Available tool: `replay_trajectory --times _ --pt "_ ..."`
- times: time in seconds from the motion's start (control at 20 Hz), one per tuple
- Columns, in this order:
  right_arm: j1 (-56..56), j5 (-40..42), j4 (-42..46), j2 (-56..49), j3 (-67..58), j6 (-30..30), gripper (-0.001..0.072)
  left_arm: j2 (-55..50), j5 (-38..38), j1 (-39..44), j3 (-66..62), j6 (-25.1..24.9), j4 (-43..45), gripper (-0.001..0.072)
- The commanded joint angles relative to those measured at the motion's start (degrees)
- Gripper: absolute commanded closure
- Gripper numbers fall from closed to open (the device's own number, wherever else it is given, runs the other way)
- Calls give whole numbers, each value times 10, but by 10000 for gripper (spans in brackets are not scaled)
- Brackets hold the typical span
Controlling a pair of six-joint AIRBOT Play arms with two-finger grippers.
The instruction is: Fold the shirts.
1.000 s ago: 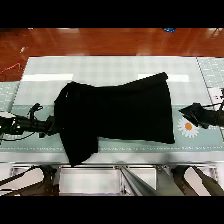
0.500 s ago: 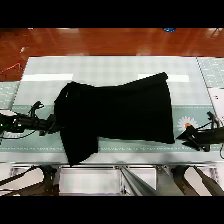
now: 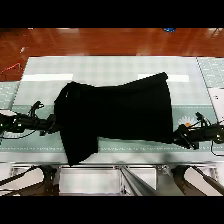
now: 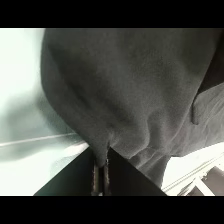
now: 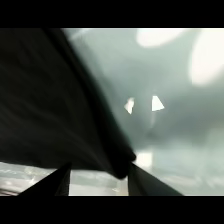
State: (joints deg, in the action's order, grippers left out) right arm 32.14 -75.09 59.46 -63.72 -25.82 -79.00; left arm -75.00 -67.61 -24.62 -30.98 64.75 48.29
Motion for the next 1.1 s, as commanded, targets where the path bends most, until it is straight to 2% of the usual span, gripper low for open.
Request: replay_trajectory --times 0.0,0.05,0.1,0.2,0.25,0.35,0.45,0.7,0.9,1.05 --pt "-37 46 -40 -44 -2 15 307 0 4 0 -1 0 0 682" --pt "-56 63 -51 -52 -4 13 307 0 4 0 -1 0 0 682" --pt "-69 77 -66 -57 -10 13 343 0 3 0 -1 0 -4 682" --pt "-87 85 -83 -57 -27 17 541 0 3 0 -3 0 -21 682" --pt "-96 77 -91 -57 -40 41 683 0 3 0 -8 -1 -34 682" --pt "-102 40 -111 -57 -78 64 685 3 -9 0 -35 -5 -62 682" --pt "-102 12 -121 -41 -139 71 685 19 -42 0 -85 -23 -128 682" --pt "-102 18 -146 42 -407 46 685 116 -42 0 -271 -25 -304 683" --pt "-102 49 -143 77 -655 19 685 188 9 0 -457 -4 -317 683" --pt "-102 66 -130 104 -772 0 685 225 30 -1 -590 8 -291 683"
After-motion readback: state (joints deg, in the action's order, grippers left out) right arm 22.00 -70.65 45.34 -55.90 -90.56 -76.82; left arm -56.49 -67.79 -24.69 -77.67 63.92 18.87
